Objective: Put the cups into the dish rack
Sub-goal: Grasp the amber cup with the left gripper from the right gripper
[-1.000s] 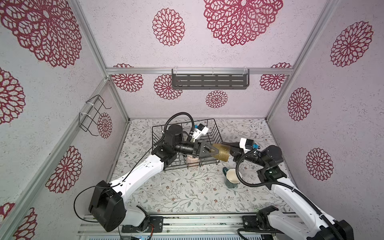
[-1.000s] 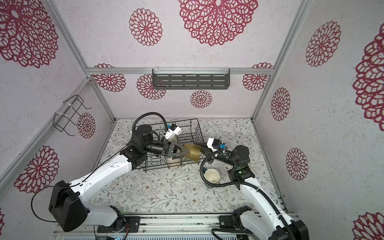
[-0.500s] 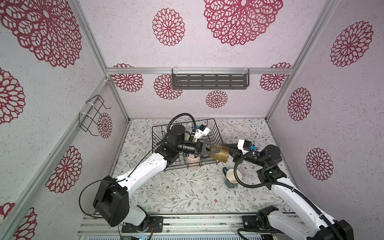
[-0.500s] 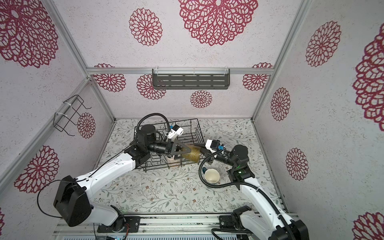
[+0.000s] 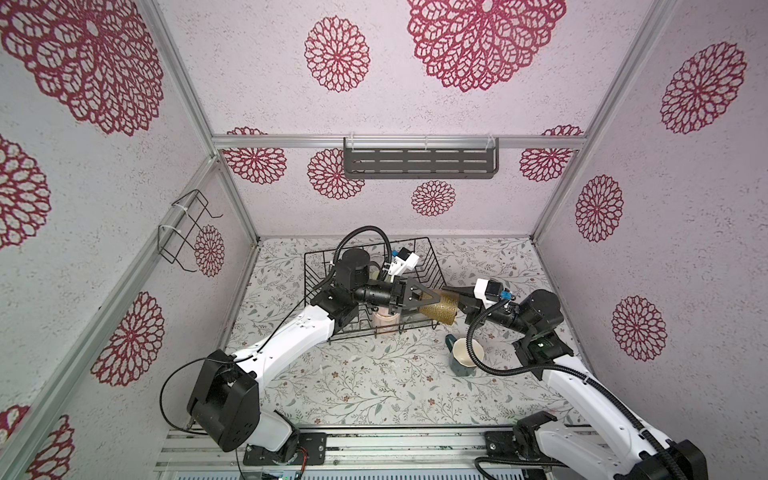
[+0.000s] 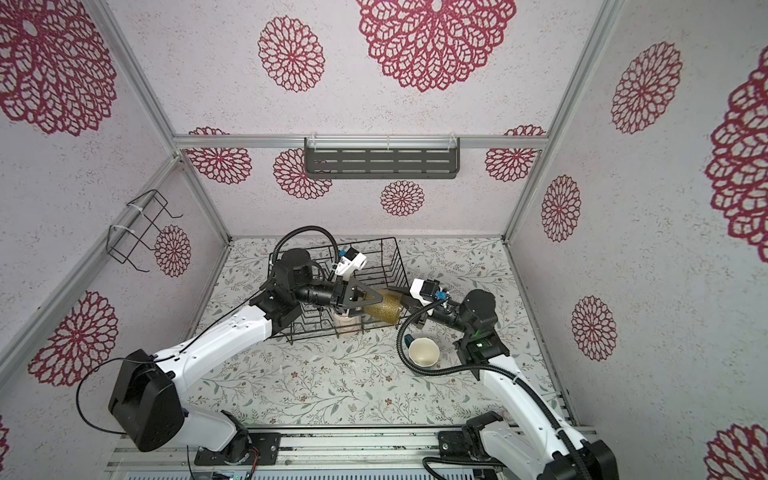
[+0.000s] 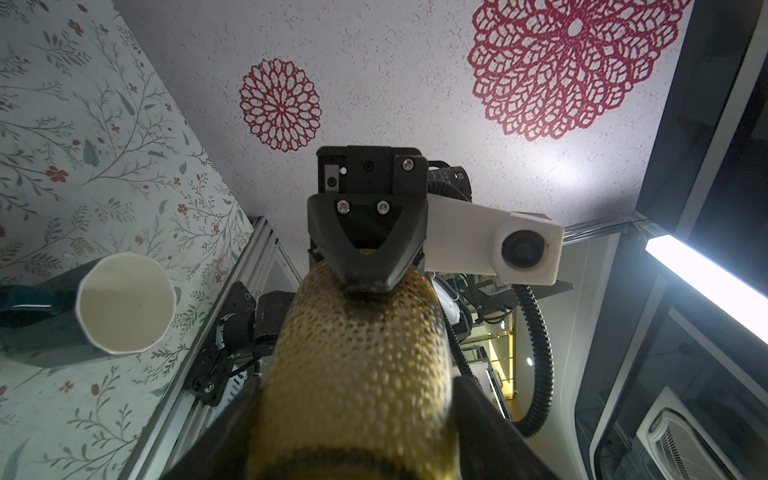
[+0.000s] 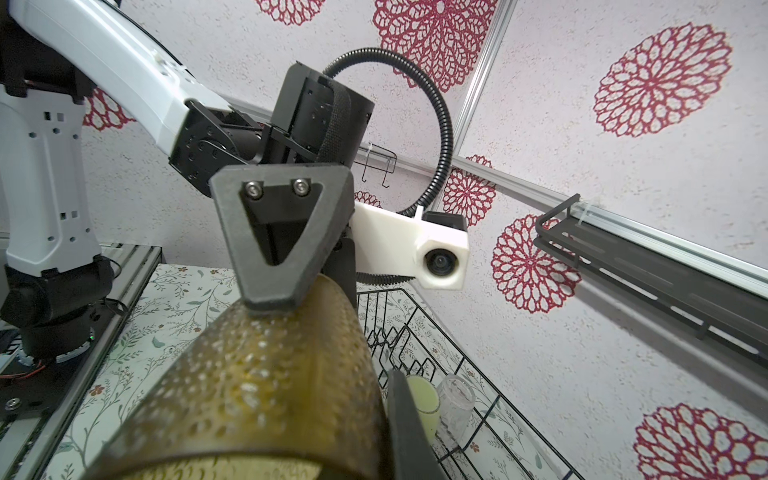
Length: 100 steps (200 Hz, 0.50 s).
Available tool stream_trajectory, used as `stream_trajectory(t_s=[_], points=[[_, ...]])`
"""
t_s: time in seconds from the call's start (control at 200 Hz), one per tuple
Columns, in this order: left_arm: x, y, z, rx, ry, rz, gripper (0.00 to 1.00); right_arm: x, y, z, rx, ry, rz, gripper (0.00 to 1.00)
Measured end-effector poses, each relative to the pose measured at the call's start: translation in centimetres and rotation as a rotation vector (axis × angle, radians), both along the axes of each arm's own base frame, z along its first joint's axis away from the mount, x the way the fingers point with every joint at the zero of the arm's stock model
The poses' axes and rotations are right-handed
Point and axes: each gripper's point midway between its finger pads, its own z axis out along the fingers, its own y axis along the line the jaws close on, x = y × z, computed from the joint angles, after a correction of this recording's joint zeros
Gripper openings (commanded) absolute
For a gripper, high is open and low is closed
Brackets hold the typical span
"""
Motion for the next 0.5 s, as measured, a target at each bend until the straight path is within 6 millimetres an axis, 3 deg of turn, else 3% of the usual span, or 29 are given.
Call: stream_trajectory(t_s=[0.325, 0.5], points=[[1.0, 0.4, -0.6, 0.021, 0.007, 0.043, 0.59, 1.6, -0.6, -0.7, -0.002, 0.012, -0.101, 0.41], [3.1, 1.7, -1.9, 0.079, 0.02, 0.121, 0.58, 3.0, -1.6, -2.0, -0.003, 0.036, -0.211, 0.54]])
